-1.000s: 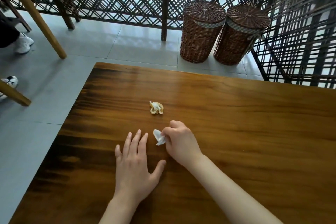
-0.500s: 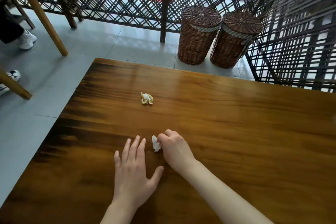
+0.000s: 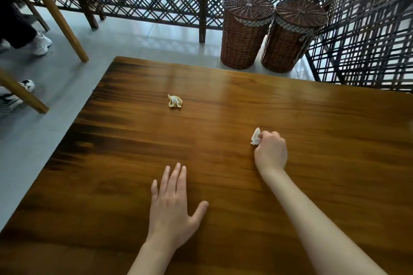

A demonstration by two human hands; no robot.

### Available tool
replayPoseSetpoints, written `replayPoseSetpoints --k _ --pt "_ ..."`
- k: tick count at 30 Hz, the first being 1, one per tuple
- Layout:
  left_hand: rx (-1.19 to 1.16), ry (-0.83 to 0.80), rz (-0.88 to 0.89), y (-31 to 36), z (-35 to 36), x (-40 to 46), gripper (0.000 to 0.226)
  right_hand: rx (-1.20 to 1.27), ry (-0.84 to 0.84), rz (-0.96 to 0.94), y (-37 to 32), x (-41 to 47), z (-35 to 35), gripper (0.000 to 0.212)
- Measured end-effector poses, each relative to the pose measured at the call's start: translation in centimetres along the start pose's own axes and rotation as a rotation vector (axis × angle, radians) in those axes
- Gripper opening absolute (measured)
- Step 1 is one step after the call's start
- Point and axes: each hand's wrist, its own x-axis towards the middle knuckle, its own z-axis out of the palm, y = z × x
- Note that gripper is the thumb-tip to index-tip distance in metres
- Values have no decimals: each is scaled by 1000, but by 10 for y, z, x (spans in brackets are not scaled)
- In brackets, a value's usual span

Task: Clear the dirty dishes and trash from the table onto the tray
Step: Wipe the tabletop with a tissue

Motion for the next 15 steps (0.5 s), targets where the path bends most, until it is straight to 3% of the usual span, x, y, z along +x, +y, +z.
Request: replayPoseSetpoints --k 3,9,15 --pt "10 -15 -8 -1 4 -4 94 33 -37 -52 -14 -9 10 27" --pt "42 -12 -7 1 9 -5 93 101 -143 -327 -47 -53 28 21" --pt "67 -5 -7 0 12 -5 92 136 -228 -492 -43 -76 24 18"
